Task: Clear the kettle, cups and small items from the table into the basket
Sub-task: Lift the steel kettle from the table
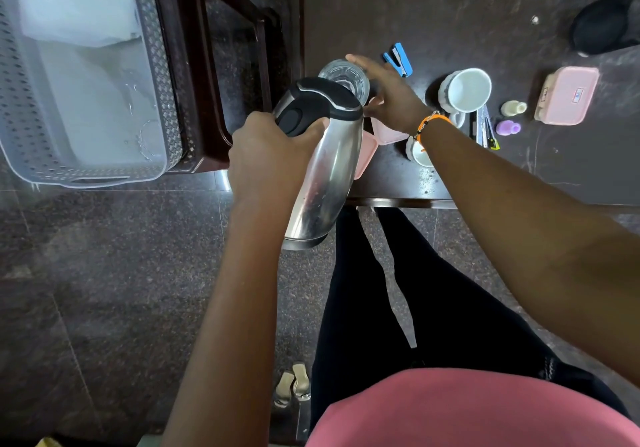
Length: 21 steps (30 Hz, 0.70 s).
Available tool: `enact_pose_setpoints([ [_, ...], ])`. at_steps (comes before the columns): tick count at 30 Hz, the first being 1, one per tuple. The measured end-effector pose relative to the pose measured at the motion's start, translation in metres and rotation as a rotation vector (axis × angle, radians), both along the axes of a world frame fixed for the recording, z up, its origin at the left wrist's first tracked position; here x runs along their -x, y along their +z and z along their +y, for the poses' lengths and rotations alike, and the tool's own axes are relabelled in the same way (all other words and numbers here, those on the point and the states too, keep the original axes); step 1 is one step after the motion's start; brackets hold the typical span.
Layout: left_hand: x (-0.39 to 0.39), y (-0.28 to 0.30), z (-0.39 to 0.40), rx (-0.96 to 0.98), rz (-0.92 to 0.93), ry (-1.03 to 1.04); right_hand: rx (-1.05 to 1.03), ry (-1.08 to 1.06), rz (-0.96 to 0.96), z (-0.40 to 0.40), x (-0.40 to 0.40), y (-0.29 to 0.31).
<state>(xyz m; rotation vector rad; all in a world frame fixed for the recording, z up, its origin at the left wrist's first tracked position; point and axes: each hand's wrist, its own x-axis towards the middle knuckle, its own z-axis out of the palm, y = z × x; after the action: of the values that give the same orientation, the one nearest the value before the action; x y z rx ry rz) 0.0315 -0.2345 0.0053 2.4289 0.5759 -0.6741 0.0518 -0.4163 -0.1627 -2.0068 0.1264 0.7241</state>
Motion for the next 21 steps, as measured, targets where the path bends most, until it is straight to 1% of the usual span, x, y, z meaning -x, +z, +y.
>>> enact_pose_setpoints([
  [9,0.017,-0.006,0.011,0.081,-0.052,0.017,0.01,0.028,-0.033,-0.001,0.0,-0.008],
  [13,0.03,-0.012,0.015,0.123,-0.075,0.001,-0.026,0.01,0.009,-0.002,-0.001,-0.012],
  [21,0.055,-0.02,0.023,0.23,-0.138,0.084,0.044,0.031,-0.03,-0.001,-0.002,-0.009],
])
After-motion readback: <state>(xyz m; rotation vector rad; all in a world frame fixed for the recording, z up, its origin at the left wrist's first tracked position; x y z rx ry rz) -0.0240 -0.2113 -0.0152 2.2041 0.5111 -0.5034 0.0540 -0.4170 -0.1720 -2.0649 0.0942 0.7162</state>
